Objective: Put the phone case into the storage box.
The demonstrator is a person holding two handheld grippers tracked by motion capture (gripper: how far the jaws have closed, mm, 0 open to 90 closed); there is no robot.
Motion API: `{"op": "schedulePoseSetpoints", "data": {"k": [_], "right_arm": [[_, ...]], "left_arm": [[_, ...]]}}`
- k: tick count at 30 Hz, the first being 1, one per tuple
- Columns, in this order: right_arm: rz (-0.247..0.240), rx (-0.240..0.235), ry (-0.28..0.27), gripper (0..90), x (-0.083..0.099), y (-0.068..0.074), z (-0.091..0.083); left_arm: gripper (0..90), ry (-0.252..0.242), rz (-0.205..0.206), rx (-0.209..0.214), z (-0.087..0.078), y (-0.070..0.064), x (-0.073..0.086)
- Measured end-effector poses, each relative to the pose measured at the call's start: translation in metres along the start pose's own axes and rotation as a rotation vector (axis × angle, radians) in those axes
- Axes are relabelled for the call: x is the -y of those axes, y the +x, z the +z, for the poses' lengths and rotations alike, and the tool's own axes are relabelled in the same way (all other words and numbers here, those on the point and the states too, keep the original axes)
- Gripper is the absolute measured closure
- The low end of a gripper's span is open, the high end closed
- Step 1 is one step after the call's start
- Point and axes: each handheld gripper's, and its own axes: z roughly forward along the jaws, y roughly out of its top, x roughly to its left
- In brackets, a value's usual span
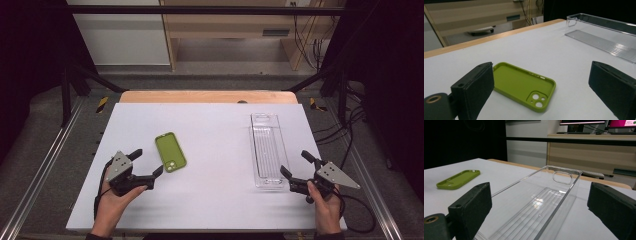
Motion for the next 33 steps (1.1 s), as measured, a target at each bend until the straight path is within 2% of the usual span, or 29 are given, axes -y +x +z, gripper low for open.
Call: {"op": "schedulePoseSetpoints", "data": {"k": [7, 10, 13, 20, 23, 24, 25, 27, 28, 29, 30, 33], "right_arm": [[0.0, 0.008, 0.0, 5.9, 0.0, 0.0, 0.0], [-0.001, 0.006, -0.002, 5.7, 0.0, 0.0, 0.0], [-0.001, 0.006, 0.001, 5.6, 0.0, 0.001, 0.001], [0.0, 0.008, 0.002, 5.6, 0.0, 0.0, 0.0], [0.0, 0.008, 0.005, 5.6, 0.0, 0.0, 0.0], [-0.002, 0.008, 0.006, 5.6, 0.0, 0.0, 0.0], [0.001, 0.006, 0.001, 5.6, 0.0, 0.001, 0.0], [0.003, 0.005, -0.002, 5.6, -0.001, 0.001, 0.0], [0.0, 0.005, -0.001, 5.6, -0.001, 0.001, 0.0], [-0.005, 0.003, -0.002, 5.6, -0.001, 0.002, 0.0], [-0.005, 0.003, -0.002, 5.6, -0.001, 0.002, 0.0], [-0.004, 0.005, -0.004, 5.6, -0.002, 0.002, -0.001]], "left_arm": [[6.9, 0.078, 0.022, 0.031, 0.022, -0.004, -0.008], [7.8, 0.092, 0.016, 0.033, 0.029, -0.002, -0.008], [13.4, 0.13, -0.001, 0.037, 0.037, 0.0, -0.007], [17.1, 0.156, -0.016, 0.041, 0.055, 0.002, -0.012], [22.0, 0.17, -0.003, 0.034, 0.059, 0.003, -0.016], [24.5, 0.179, -0.001, 0.029, 0.06, 0.003, -0.017], [32.3, 0.187, 0.0, 0.034, 0.062, 0.004, -0.017], [35.0, 0.208, 0.003, 0.036, 0.064, 0.004, -0.017], [39.8, 0.221, 0.016, 0.036, 0.065, 0.003, -0.018], [49.3, 0.237, 0.034, 0.032, 0.066, 0.003, -0.018], [49.3, 0.244, 0.035, 0.034, 0.066, 0.002, -0.017], [69.2, 0.279, 0.047, 0.04, 0.071, 0.003, -0.015]]}}
